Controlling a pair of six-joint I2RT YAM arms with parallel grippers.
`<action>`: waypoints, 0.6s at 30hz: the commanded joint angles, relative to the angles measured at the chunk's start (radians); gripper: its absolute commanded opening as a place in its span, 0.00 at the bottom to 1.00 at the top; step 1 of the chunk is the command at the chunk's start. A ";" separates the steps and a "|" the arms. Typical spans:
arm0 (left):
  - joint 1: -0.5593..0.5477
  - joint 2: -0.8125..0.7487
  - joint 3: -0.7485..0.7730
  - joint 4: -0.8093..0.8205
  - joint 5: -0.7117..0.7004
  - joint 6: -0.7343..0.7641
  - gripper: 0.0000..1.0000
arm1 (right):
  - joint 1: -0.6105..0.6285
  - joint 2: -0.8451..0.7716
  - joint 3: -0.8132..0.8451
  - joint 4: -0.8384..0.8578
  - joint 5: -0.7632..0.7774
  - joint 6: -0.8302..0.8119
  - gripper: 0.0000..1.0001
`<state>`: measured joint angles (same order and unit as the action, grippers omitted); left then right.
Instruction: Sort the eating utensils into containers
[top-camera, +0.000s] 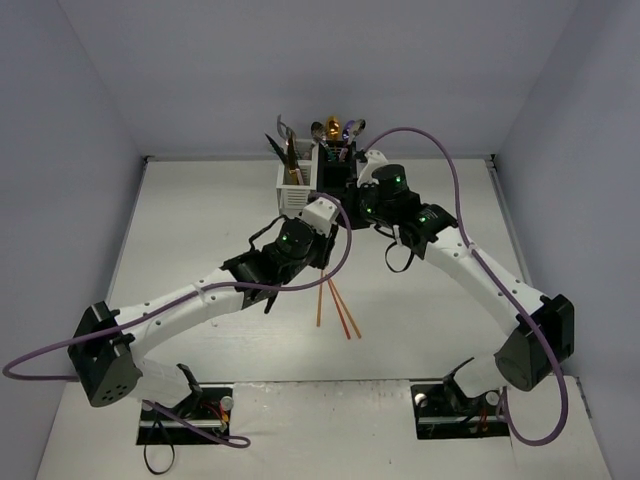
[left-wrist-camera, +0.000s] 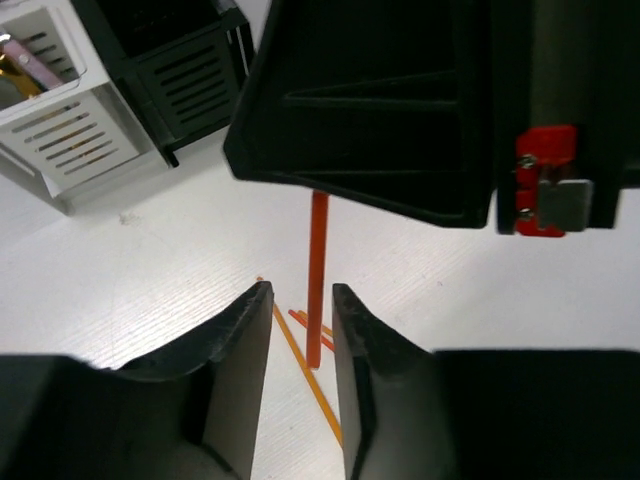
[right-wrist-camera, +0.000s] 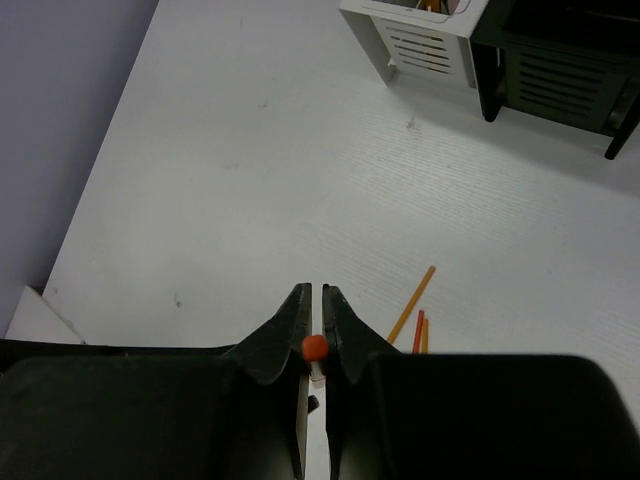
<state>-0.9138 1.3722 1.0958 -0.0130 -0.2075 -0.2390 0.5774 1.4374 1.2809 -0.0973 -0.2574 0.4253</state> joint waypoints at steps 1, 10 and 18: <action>0.052 -0.026 0.037 0.015 -0.018 -0.068 0.49 | -0.011 0.051 0.101 0.072 0.079 -0.065 0.00; 0.146 -0.080 -0.029 -0.149 -0.006 -0.200 0.85 | -0.077 0.231 0.313 0.178 0.196 -0.180 0.00; 0.185 -0.141 -0.112 -0.258 0.008 -0.255 0.89 | -0.125 0.406 0.483 0.312 0.244 -0.232 0.00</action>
<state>-0.7404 1.2974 1.0064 -0.2297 -0.2090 -0.4383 0.4642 1.7871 1.6562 0.0513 -0.0702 0.2480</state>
